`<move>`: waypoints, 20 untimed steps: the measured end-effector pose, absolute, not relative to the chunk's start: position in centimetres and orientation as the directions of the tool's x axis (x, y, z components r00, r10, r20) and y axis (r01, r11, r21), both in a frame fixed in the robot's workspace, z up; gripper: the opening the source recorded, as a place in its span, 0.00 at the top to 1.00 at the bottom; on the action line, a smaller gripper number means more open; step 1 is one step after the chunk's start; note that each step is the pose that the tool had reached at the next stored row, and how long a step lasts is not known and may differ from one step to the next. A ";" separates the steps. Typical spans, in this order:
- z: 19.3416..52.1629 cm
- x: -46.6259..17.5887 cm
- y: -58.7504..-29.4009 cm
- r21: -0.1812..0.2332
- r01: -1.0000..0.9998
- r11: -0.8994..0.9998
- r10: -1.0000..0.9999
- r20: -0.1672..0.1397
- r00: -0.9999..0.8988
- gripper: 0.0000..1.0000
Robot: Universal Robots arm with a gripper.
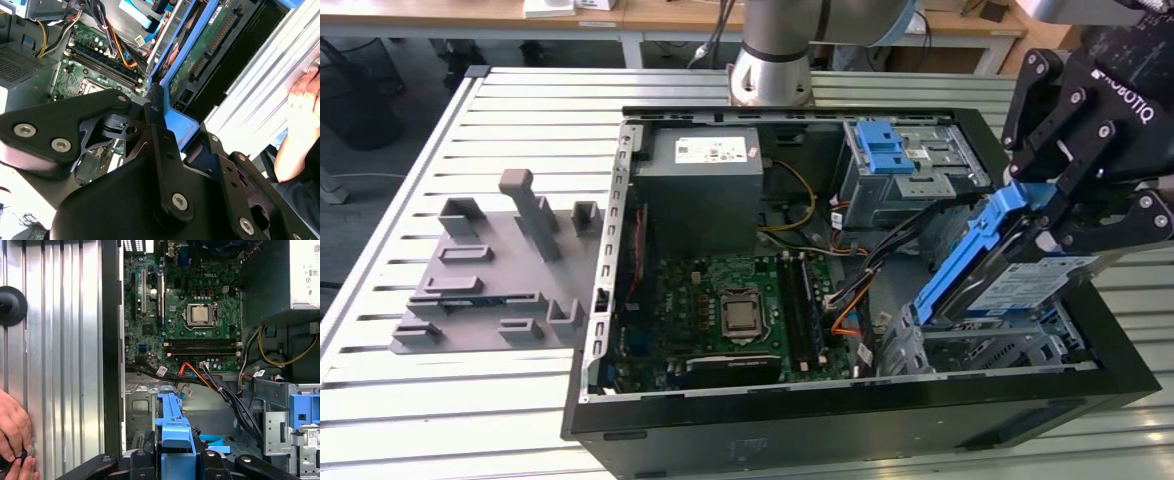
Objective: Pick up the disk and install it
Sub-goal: 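Insert the disk into the insertion slot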
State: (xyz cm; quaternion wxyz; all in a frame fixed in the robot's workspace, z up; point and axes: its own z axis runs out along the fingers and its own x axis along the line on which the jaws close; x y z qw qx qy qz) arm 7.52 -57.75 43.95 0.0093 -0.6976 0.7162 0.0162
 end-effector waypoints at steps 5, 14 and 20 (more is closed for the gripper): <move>43.8 7.5 -57.7 0.010 -1.000 0.027 -0.999 -0.036 -0.027 0.64; 43.7 7.5 -57.7 0.010 -1.000 0.027 -0.999 -0.036 -0.027 0.64; 43.7 7.5 -57.5 0.010 -1.000 0.027 -0.999 -0.036 -0.027 0.64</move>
